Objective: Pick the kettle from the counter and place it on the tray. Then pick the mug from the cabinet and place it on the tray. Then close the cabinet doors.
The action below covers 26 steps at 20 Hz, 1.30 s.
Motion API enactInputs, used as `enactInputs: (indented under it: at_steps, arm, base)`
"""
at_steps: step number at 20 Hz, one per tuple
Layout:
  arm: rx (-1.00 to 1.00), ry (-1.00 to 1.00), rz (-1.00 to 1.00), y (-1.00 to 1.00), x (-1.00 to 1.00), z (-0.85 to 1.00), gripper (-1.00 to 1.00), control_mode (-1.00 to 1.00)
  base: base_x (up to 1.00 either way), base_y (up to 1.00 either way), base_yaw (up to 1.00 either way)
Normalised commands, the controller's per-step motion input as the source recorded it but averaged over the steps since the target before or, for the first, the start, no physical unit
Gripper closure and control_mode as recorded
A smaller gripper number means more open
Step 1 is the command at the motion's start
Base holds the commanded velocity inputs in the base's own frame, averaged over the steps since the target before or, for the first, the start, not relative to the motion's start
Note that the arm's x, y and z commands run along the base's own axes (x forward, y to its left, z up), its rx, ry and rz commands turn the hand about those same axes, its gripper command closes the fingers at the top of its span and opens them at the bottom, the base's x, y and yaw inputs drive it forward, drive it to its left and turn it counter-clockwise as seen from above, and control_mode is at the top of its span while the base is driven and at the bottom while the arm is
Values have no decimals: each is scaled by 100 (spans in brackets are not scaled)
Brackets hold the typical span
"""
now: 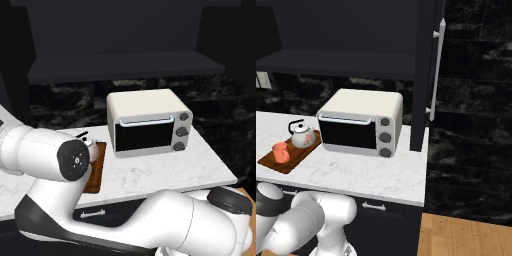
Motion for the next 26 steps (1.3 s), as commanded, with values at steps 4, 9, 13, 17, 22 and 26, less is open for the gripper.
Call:
enactInputs:
  at_steps: [4, 9, 13, 17, 22, 26]
  arm:
    - [0, 0, -17, -20, 30, -14, -100, -100]
    - [0, 0, -21, -49, 31, -1, -100, -100]
    - [0, 0, -18, -68, 33, 0, -100, -100]
    - [0, 0, -17, -76, 30, 0, -100, -100]
    - [0, 0, -19, -79, 34, 0, -100, -100]
    - [0, 0, -23, -74, 43, 0, -100, -100]
  base:
    - [0, 0, 0]
    - [0, 0, 0]
    - [0, 0, 0]
    - [0, 0, 0]
    - [0, 0, 0]
    - [0, 0, 0]
